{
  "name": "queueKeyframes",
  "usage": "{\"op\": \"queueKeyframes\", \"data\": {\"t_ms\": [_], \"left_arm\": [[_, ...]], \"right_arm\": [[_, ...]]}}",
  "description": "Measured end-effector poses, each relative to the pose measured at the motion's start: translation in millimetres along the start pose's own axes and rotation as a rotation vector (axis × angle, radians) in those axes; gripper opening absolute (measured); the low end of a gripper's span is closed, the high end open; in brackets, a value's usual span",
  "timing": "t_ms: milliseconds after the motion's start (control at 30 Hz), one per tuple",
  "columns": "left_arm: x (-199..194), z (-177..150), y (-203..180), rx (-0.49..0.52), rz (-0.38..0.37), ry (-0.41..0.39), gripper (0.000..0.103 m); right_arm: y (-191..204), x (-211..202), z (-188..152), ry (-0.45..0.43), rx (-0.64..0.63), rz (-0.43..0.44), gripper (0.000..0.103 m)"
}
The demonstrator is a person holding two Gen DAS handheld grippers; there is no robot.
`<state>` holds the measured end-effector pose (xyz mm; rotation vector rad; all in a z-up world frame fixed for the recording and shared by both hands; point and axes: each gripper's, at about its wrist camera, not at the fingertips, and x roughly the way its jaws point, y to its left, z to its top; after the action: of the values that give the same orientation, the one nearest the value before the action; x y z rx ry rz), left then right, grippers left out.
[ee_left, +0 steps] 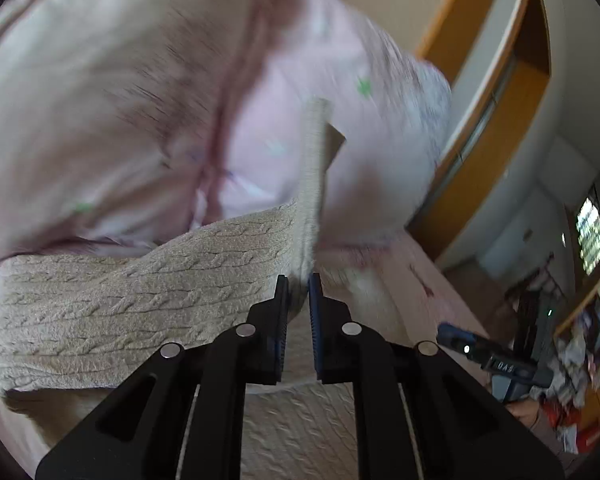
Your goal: Fold small clothes
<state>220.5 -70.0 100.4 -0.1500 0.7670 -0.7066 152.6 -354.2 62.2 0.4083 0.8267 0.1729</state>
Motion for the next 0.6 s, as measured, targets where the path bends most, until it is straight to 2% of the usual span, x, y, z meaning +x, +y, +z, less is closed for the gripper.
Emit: {"op": "queueKeyframes", "data": {"t_ms": [33, 67, 100, 200, 233, 267, 300, 333, 367, 433, 533, 600], "left_arm": [[31, -8, -16, 0.045, 0.018, 0.096, 0.011], [47, -18, -24, 0.070, 0.037, 0.156, 0.011], [49, -26, -24, 0.071, 0.039, 0.180, 0.011], [-3, -46, -3, 0.014, 0.065, 0.122, 0.014], [-30, -54, 7, -0.010, 0.092, 0.090, 0.030], [-55, -63, 16, -0.031, 0.140, 0.060, 0.055], [-80, -74, 25, -0.045, 0.198, 0.039, 0.064], [-101, -86, 34, -0.056, 0.253, 0.034, 0.068], [-120, -99, 43, -0.071, 0.299, 0.041, 0.068], [-150, -127, 62, -0.129, 0.345, 0.068, 0.068], [-175, -170, 78, -0.215, 0.342, 0.108, 0.068], [-184, -196, 80, -0.249, 0.311, 0.120, 0.068]], "right_arm": [[-4, 0, -3, 0.021, 0.020, 0.001, 0.071], [-8, -4, -6, 0.038, 0.035, 0.005, 0.071], [-13, -13, -11, 0.045, 0.041, 0.012, 0.071], [-28, -45, -29, 0.046, 0.024, -0.009, 0.071], [-34, -54, -37, 0.052, 0.028, -0.006, 0.071], [-40, -62, -45, 0.060, 0.042, 0.002, 0.071], [-47, -68, -53, 0.073, 0.064, 0.017, 0.071], [-52, -72, -62, 0.089, 0.085, 0.032, 0.069], [-56, -75, -71, 0.105, 0.103, 0.049, 0.063], [-59, -80, -90, 0.139, 0.124, 0.069, 0.055], [-58, -85, -114, 0.179, 0.128, 0.070, 0.046], [-56, -87, -127, 0.203, 0.141, 0.088, 0.043]]}}
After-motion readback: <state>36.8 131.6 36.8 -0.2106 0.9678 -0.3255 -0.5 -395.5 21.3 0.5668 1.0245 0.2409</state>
